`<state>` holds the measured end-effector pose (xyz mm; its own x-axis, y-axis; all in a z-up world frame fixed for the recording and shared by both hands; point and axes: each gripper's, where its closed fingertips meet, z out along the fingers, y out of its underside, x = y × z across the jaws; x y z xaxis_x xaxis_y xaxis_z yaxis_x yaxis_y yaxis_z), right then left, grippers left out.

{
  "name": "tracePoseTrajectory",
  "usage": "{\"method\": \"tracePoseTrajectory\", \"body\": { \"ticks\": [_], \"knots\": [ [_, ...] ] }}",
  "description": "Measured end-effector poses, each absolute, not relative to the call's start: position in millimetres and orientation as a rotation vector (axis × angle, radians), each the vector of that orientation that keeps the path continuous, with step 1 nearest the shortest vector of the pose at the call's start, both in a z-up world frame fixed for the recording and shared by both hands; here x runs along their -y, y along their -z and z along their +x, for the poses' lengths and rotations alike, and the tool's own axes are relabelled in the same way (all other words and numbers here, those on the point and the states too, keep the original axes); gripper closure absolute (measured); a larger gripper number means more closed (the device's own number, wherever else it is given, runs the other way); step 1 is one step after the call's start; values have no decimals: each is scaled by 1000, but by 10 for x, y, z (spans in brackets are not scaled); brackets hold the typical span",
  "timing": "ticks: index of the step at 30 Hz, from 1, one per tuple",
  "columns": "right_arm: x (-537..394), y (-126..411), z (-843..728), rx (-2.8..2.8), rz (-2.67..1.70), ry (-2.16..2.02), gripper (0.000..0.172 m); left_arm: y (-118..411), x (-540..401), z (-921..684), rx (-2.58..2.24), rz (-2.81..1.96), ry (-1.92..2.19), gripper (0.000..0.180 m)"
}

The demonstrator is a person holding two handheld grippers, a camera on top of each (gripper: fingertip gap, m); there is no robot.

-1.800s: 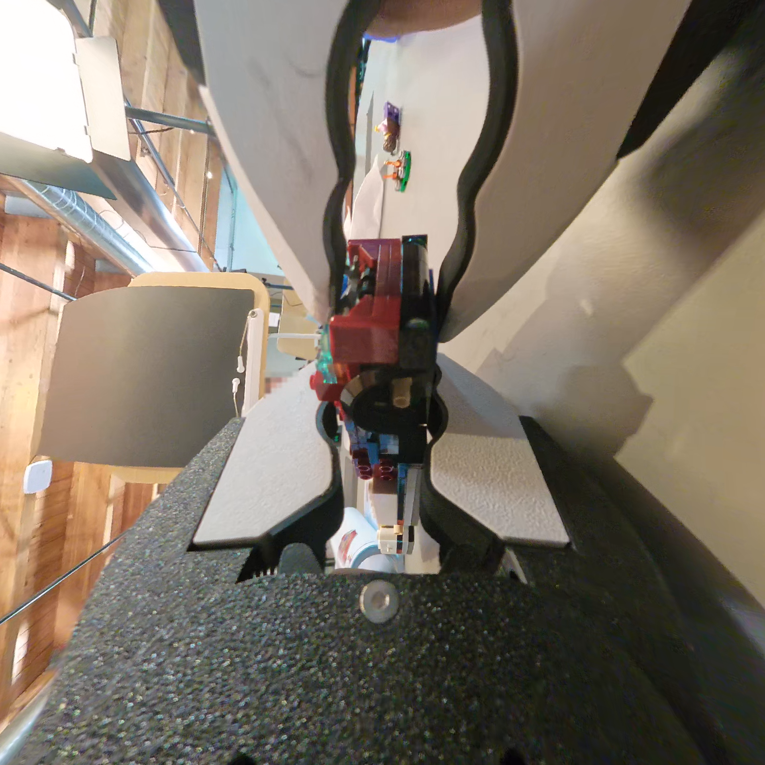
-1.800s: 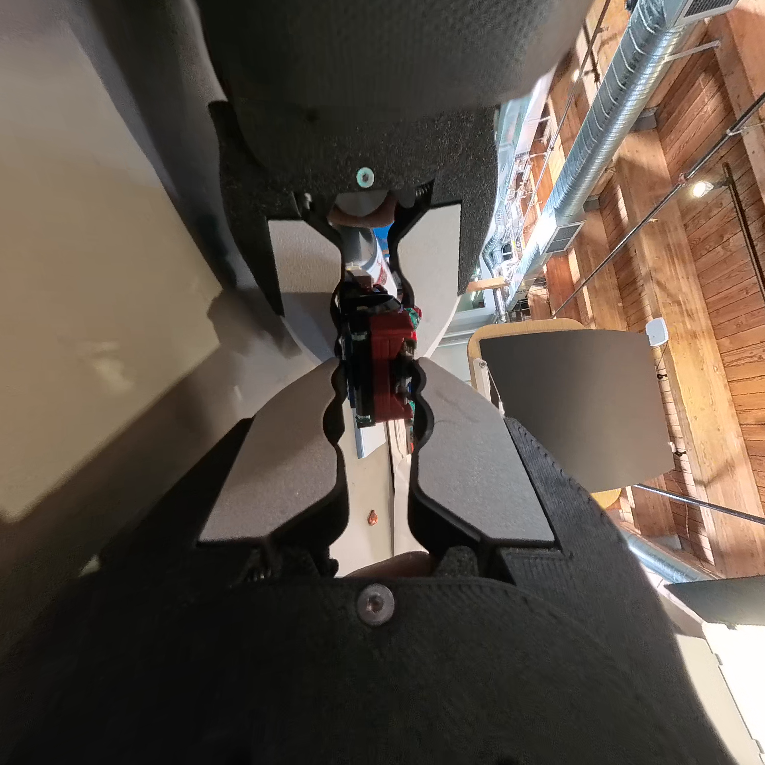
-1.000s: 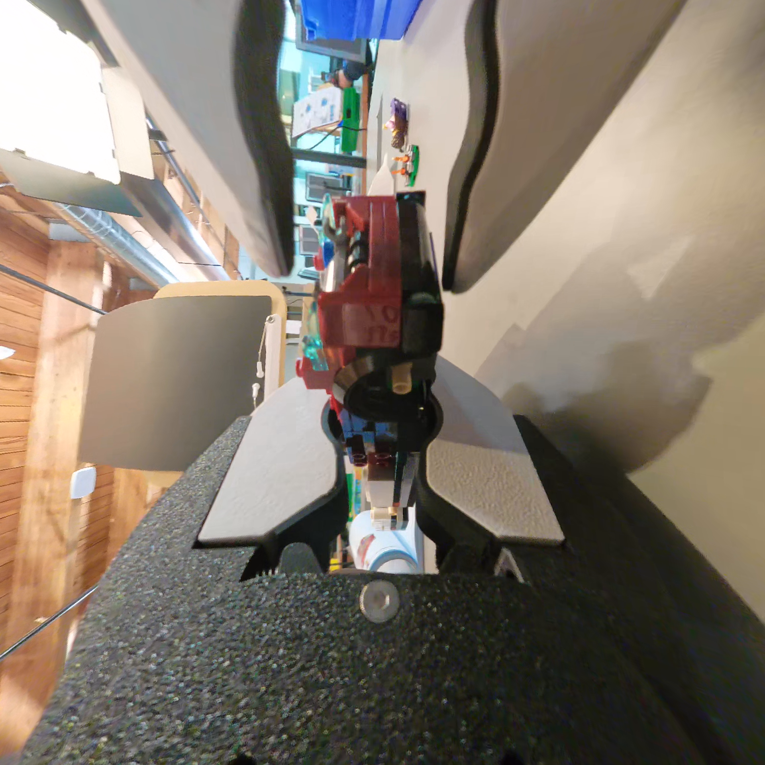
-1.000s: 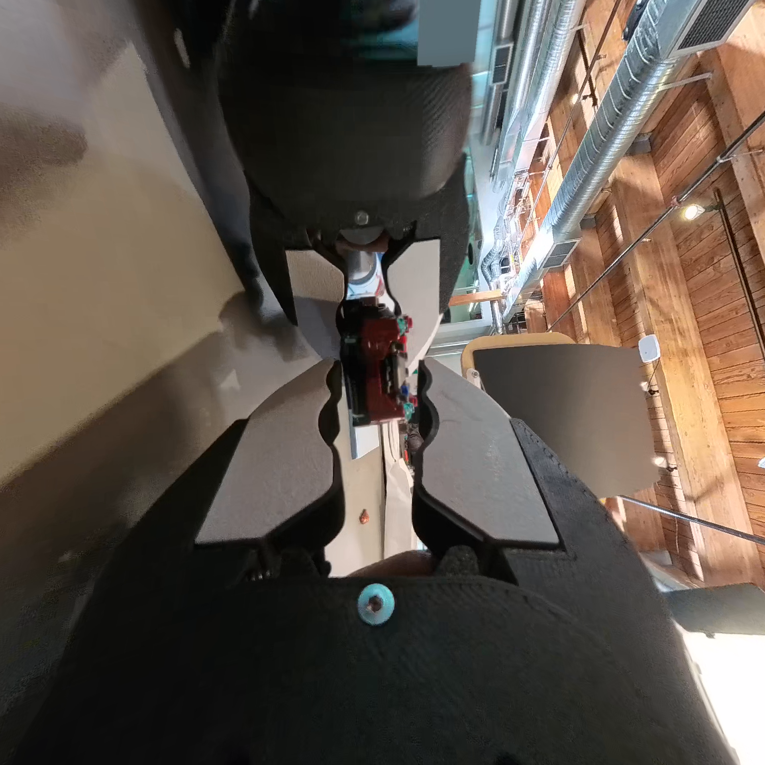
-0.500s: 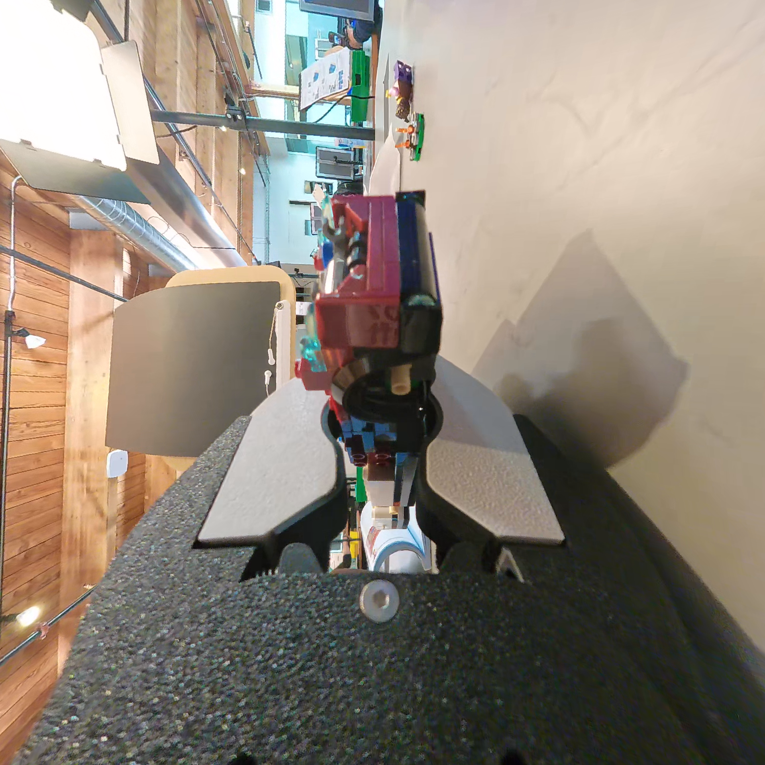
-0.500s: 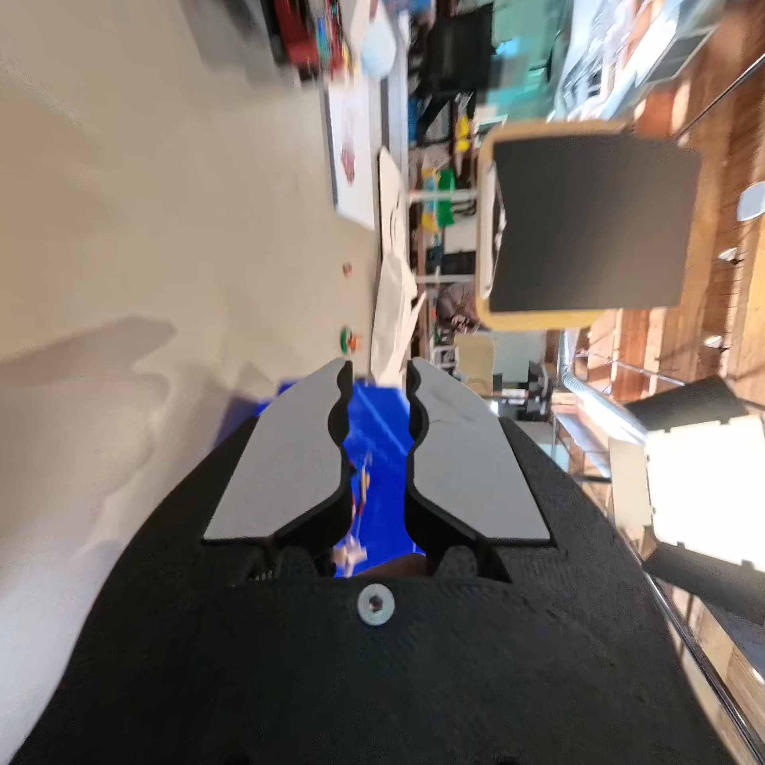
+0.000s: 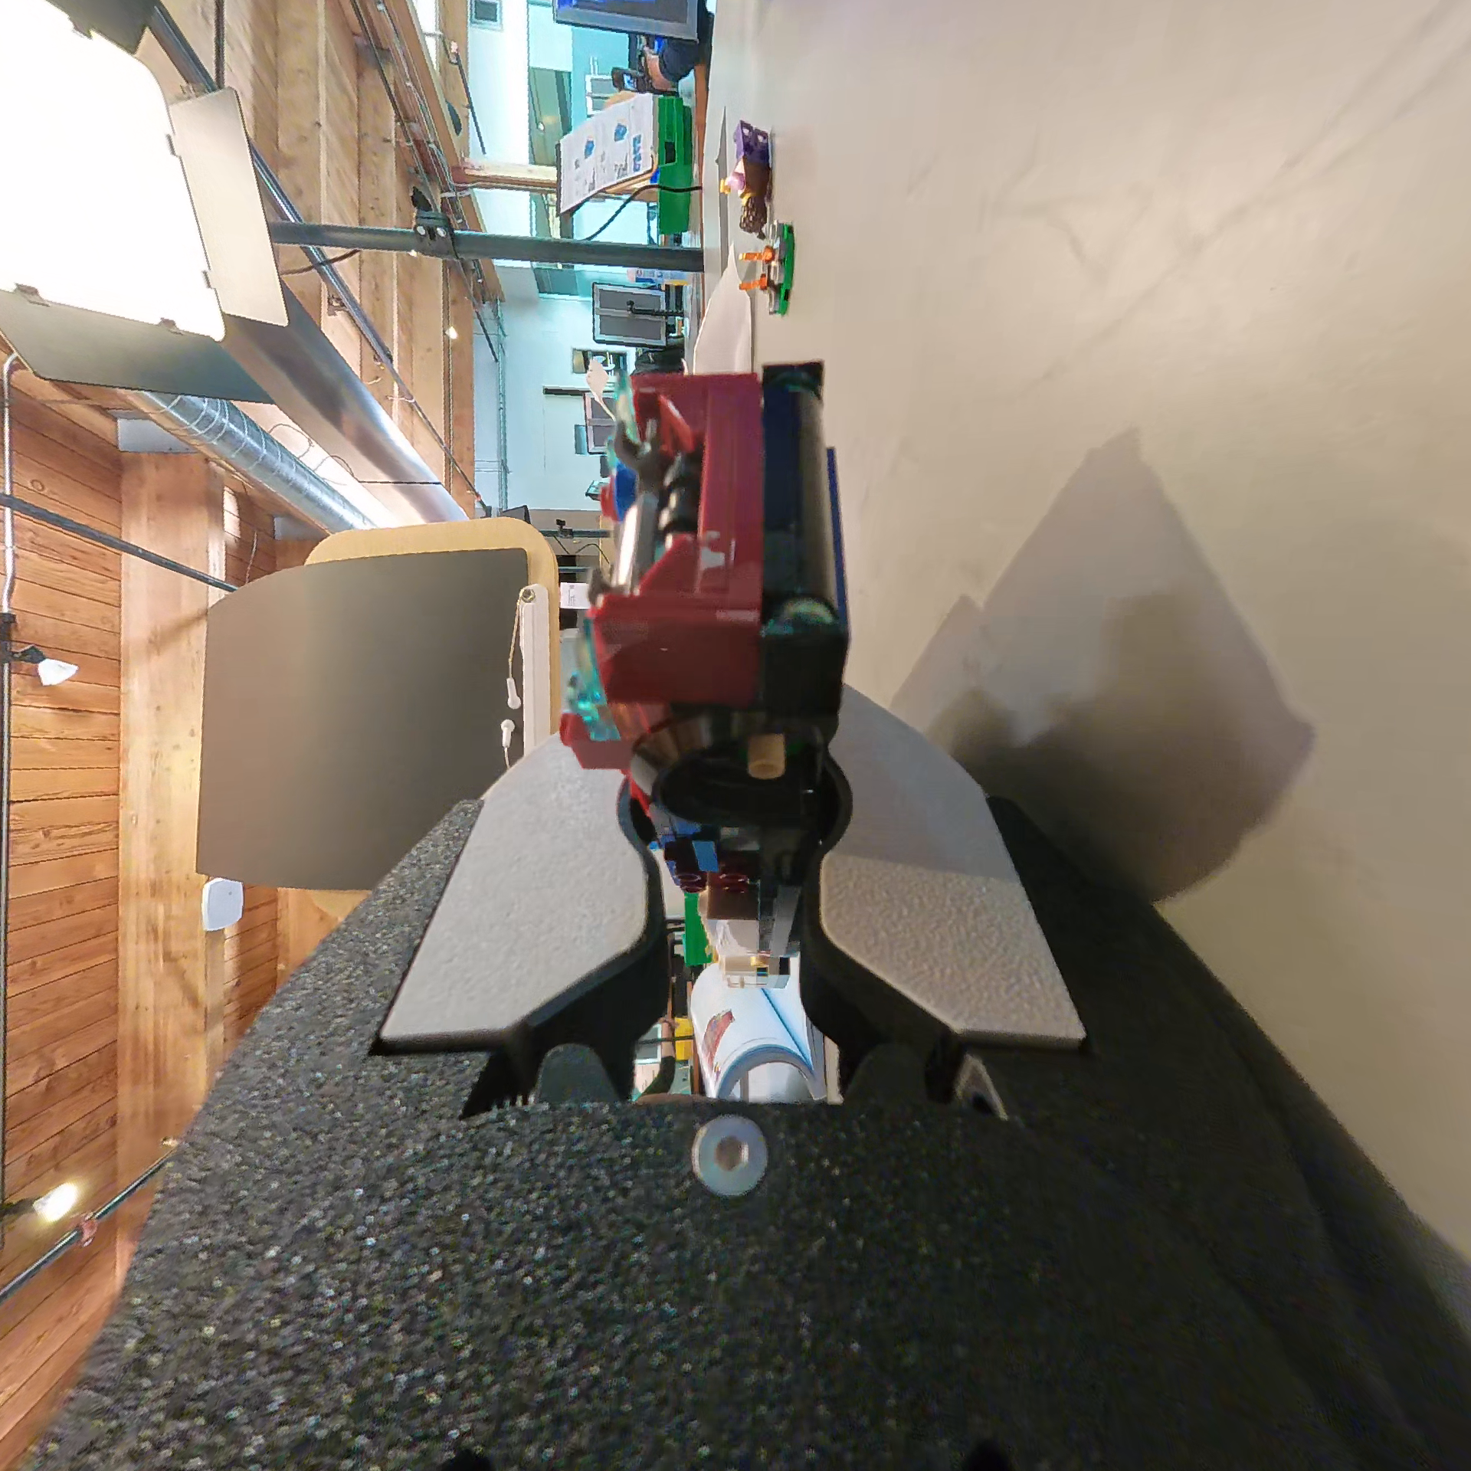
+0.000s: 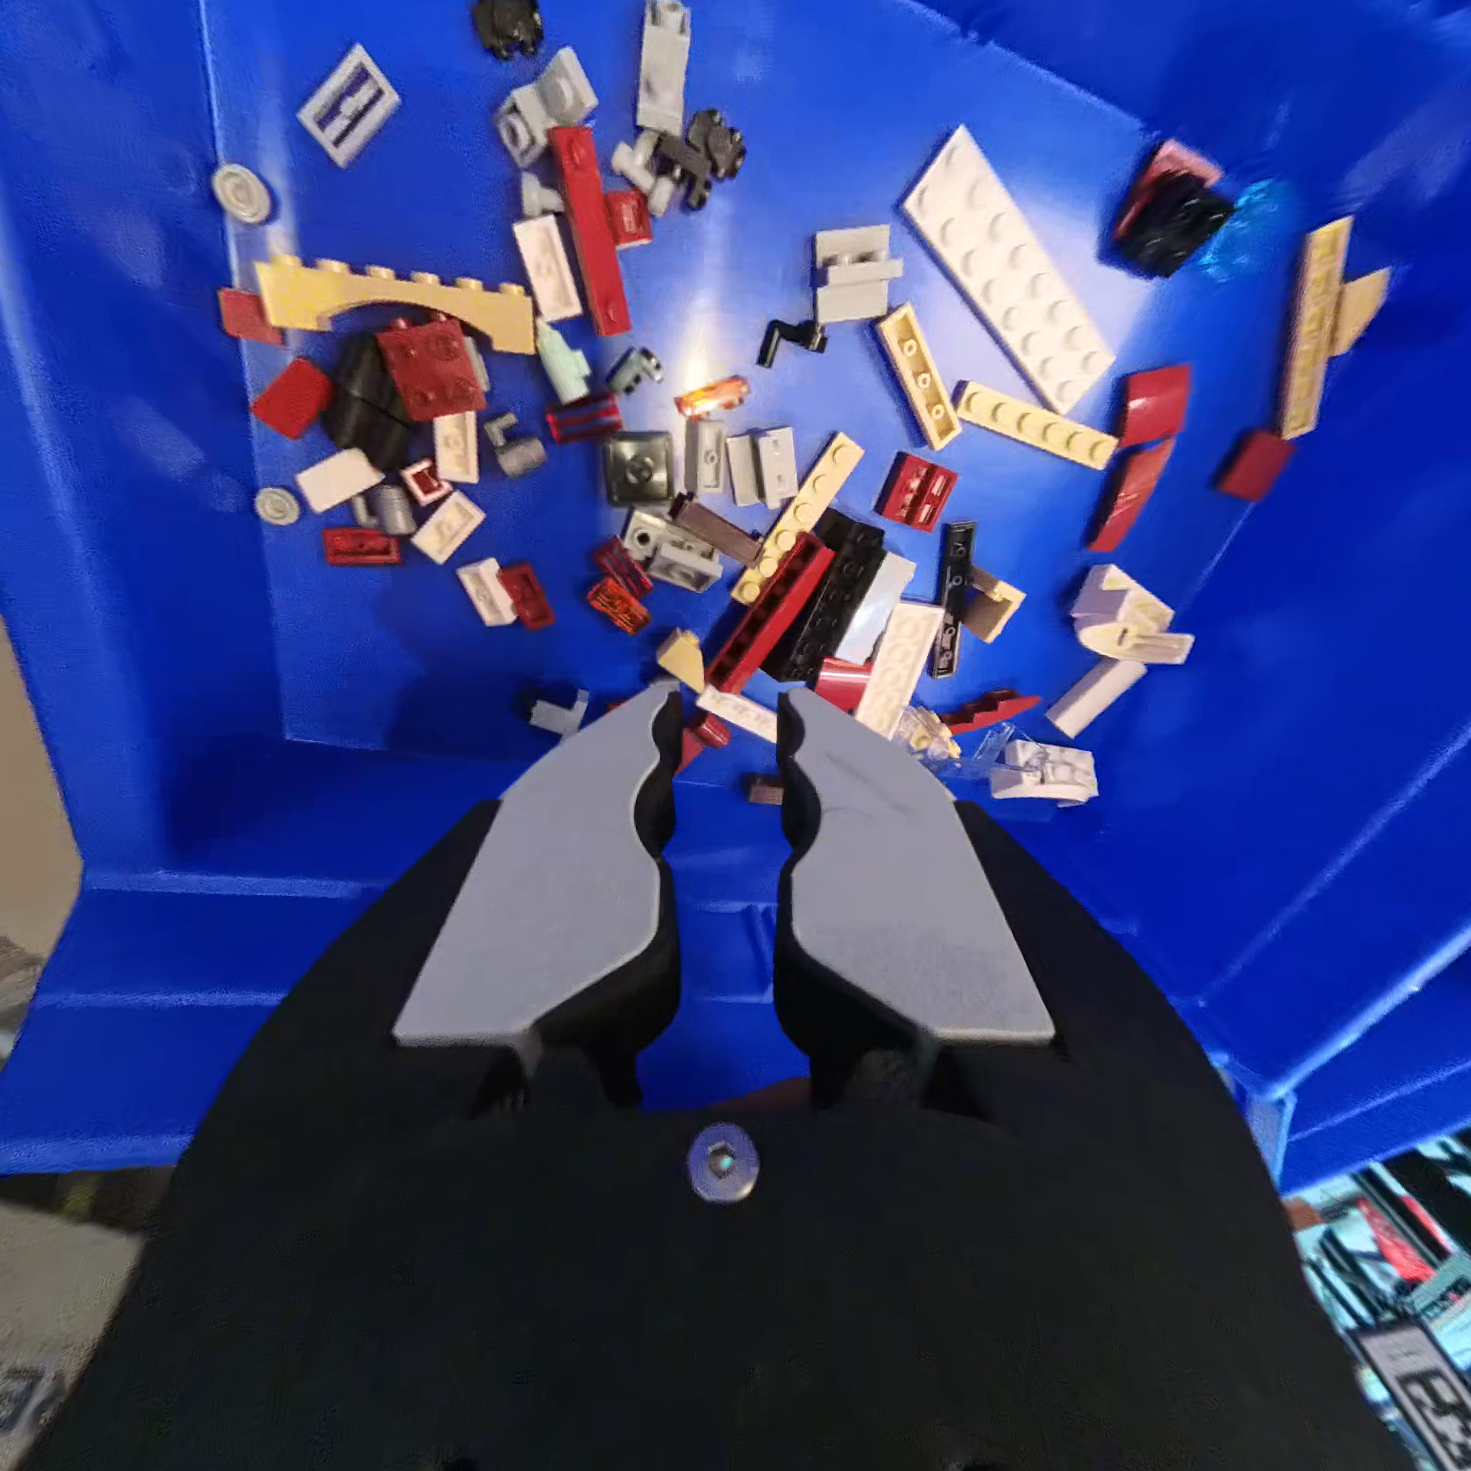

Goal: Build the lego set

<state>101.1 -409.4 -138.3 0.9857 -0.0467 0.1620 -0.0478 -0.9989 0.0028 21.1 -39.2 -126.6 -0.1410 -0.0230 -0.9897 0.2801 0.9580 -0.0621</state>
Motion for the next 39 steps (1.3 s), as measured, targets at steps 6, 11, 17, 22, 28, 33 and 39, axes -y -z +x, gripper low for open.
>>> {"method": "tracePoseTrajectory", "body": {
  "ticks": [6, 11, 17, 22, 28, 33, 39],
  "knots": [
    [4134, 1615, 1090, 207, 2975, -102, 148, 1299, 415, 239, -1708, 193, 286, 145],
    [4175, 1658, 1135, 219, 2908, -55, 149, 1321, 431, 221, -1721, 192, 308, 145],
    [4197, 1669, 1165, 174, 2872, 11, 152, 1337, 462, 220, -1730, 196, 317, 145],
    [4212, 1673, 1183, 134, 2867, 7, 151, 1333, 478, 219, -1729, 197, 314, 145],
    [4187, 1616, 1245, 75, 2906, -110, 163, 1333, 474, 214, -1731, 191, 318, 145],
    [4109, 1560, 1238, 55, 2953, -131, 171, 1328, 484, 236, -1730, 190, 317, 145],
    [4172, 1662, 1286, 59, 2906, -161, 165, 1334, 466, 226, -1738, 187, 318, 145]
  ]
}}
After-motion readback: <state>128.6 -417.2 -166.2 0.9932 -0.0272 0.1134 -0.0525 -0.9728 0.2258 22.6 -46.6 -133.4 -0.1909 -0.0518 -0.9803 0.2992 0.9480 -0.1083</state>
